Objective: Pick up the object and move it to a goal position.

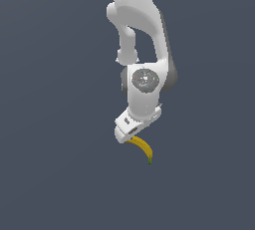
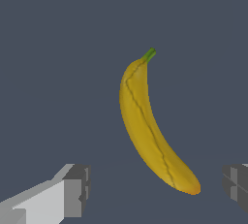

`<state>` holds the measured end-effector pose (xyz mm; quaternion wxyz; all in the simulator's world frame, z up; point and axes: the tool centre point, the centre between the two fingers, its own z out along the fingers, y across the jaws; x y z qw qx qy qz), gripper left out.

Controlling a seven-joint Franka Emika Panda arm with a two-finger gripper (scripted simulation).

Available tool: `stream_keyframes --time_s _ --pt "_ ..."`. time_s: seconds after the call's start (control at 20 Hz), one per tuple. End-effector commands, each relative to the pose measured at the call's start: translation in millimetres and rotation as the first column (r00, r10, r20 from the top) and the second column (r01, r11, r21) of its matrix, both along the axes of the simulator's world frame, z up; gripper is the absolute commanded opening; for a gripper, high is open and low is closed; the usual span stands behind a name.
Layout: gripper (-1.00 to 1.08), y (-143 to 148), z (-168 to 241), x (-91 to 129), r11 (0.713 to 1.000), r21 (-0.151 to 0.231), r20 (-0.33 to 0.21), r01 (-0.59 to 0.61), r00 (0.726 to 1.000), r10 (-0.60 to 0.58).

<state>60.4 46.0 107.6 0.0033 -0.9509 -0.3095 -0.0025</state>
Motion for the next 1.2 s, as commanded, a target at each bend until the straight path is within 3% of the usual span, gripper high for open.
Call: stream_keyframes --time_s 0.0,0.55,1.15 --pt "1.00 -1 -9 5 0.997 -0.003 0.000 -0.071 0.997 0.071" --pt "1.00 -4 -34 19 0.964 -0.007 -0.002 -0.266 0.964 0.266" --pt "1.00 -5 -45 21 0.955 -0.008 -0.003 -0.295 0.955 0.295"
